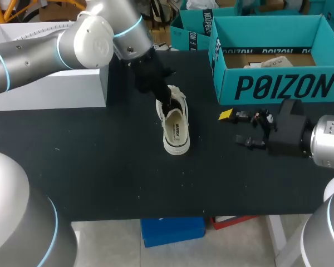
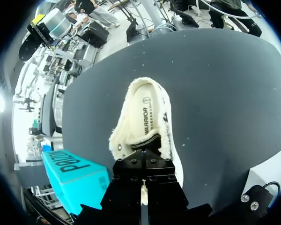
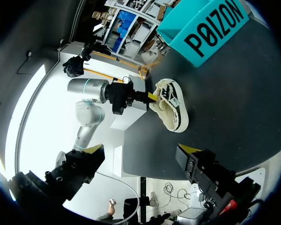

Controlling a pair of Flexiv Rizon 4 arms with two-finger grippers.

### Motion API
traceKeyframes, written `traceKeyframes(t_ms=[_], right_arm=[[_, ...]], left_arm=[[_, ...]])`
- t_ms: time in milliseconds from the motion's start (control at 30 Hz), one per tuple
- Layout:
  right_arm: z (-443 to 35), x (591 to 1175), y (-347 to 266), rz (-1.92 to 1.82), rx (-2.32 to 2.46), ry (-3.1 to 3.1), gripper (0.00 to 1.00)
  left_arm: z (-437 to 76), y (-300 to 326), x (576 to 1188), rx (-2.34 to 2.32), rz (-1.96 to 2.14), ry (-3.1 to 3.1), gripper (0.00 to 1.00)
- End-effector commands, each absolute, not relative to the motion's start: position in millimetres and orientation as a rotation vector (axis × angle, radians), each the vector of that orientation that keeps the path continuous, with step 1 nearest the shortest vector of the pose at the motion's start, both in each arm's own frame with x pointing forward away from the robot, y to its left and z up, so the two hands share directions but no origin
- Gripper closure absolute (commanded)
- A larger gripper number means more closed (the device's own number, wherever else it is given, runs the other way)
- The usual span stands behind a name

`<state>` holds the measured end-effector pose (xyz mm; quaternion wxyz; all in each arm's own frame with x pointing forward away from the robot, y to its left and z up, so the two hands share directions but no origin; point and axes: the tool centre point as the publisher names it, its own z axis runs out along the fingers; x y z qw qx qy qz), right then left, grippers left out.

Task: Take the shoe out of the shoebox, open the shoe tongue, remove and reinsert the insole, then place the shoe into the shoebox

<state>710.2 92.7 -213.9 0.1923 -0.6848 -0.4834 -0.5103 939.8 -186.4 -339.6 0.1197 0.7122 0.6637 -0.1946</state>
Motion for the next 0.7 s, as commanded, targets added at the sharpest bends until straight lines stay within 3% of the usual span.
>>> traceKeyframes(t_ms=[33, 700], right_arm=[[-213.8, 710.4, 92.9, -1.432, -1.923, -1.357, 0.0], [-213.8, 710.4, 92.9, -1.432, -1.923, -1.357, 0.0]], left_arm=[[-307.0, -157.3, 926.4, 2.045, -0.509, 1.94, 1.0], [-276.8, -79.8, 884.0, 1.733, -0.645, 1.997, 1.0]])
